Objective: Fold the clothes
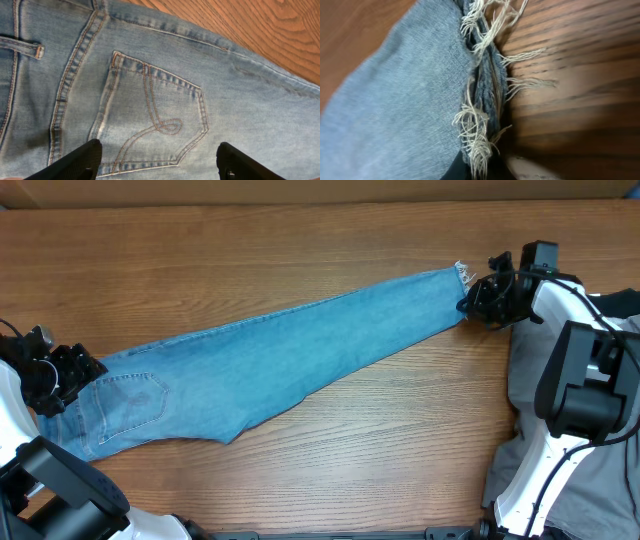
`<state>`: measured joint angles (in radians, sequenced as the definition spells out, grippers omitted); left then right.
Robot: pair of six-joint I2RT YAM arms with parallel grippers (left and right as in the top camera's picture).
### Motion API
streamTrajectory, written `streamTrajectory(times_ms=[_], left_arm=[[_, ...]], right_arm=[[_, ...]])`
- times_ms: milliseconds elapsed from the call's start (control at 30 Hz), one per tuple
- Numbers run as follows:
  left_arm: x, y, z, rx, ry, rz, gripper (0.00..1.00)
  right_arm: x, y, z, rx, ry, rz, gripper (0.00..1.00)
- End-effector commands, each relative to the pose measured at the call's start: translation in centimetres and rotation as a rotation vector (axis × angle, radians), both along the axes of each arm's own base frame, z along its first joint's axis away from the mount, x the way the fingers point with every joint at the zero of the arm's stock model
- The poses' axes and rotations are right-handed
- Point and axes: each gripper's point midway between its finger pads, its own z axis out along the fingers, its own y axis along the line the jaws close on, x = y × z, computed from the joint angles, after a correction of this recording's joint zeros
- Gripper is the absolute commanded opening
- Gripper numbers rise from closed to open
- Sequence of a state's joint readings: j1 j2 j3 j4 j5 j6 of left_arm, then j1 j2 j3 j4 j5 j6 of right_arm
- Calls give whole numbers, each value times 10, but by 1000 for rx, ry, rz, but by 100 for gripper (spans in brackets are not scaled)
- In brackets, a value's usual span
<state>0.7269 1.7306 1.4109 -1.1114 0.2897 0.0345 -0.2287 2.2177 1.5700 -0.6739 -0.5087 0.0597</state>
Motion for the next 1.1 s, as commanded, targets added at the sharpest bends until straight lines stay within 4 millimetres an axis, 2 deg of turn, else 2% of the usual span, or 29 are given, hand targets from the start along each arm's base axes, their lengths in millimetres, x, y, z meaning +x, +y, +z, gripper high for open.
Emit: streamTrajectory(times_ms=[0, 100, 200, 300, 467, 500, 667, 800, 900, 1067], left_arm=[[8, 2, 10, 14, -37, -30, 74], [11, 5, 21, 21, -51, -28, 73], [15, 6, 37, 26, -69, -30, 73], [19, 5, 51, 20, -96, -34, 73], [29, 2, 71, -1, -164, -44, 73], [34, 0, 82, -18, -200, -48, 73], [40, -1, 120, 0, -267, -60, 73], [43, 2, 155, 39, -316, -49, 74], [45, 0, 183, 55, -369, -40, 75], [48, -11, 232, 81, -486, -74, 75]], right_arm=[[24, -35, 53, -8, -115, -96, 4], [26, -62, 93, -18, -174, -163, 4], [21, -76, 129, -38, -218, -181, 4], [9, -73, 164, -81, -268, -122, 4], [-5, -48, 221, -140, -374, -46, 4], [-10, -39, 243, -158, -418, -34, 4], [-30, -3, 299, -167, -537, 13, 4], [-50, 51, 331, -101, -584, 77, 4], [-64, 102, 335, -44, -570, 163, 4], [-85, 187, 326, 29, -511, 299, 4]])
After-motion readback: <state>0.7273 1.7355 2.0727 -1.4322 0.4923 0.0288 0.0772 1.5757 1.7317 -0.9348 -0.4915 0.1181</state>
